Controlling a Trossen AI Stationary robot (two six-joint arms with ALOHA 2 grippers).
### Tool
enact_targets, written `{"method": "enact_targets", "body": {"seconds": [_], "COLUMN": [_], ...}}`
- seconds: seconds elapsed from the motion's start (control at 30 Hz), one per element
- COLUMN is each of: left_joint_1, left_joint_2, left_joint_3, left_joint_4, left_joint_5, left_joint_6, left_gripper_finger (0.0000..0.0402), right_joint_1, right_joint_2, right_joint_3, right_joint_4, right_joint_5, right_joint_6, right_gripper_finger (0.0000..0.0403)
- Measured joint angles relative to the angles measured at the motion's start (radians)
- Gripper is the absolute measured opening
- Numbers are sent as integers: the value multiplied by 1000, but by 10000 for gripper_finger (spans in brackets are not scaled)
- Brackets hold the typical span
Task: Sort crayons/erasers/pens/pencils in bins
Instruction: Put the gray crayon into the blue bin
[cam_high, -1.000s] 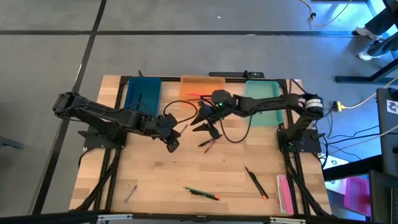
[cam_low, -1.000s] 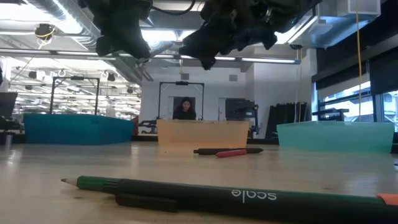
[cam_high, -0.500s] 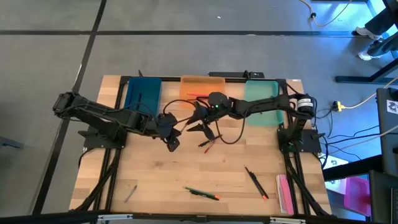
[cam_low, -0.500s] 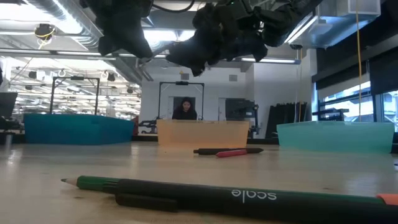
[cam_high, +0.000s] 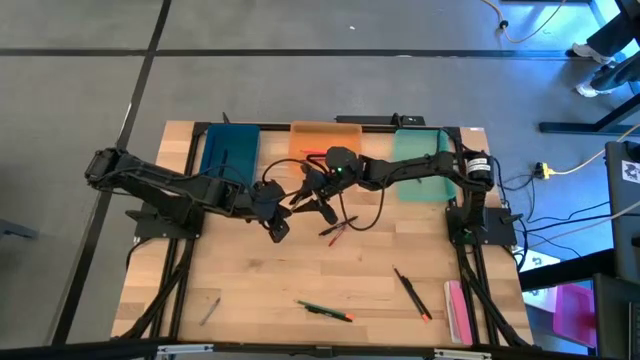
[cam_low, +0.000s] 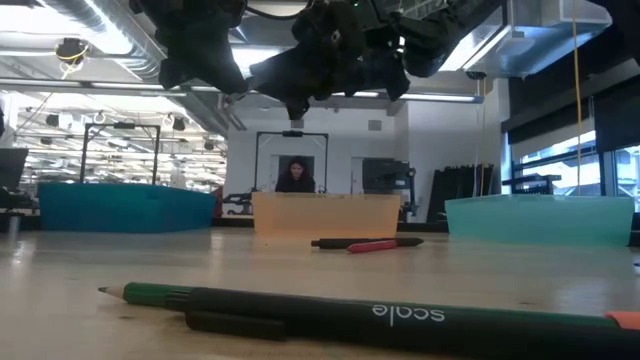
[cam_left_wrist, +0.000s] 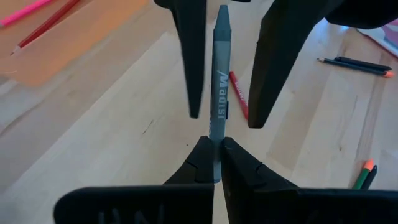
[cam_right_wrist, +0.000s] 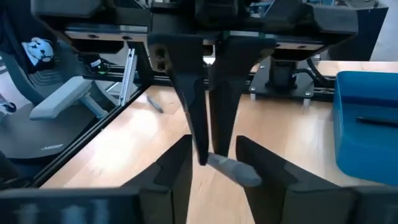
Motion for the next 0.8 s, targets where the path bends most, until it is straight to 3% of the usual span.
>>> {"method": "enact_targets", "body": {"seconds": [0.43, 0.8], "left_joint_1": [-1, 0], "left_joint_2": [0, 0], "left_joint_3": [0, 0], "left_joint_4": [-1, -2], "left_joint_5": [-7, -18], "left_joint_6": [6, 0], "left_gripper_finger": [0, 25], "right_joint_1": [0, 0], "right_joint_2": [0, 0], "right_joint_3": [0, 0], "right_joint_4": [-9, -9], "right_joint_5": [-2, 0], "right_joint_6": [-2, -3], "right_gripper_finger": [38, 43]}}
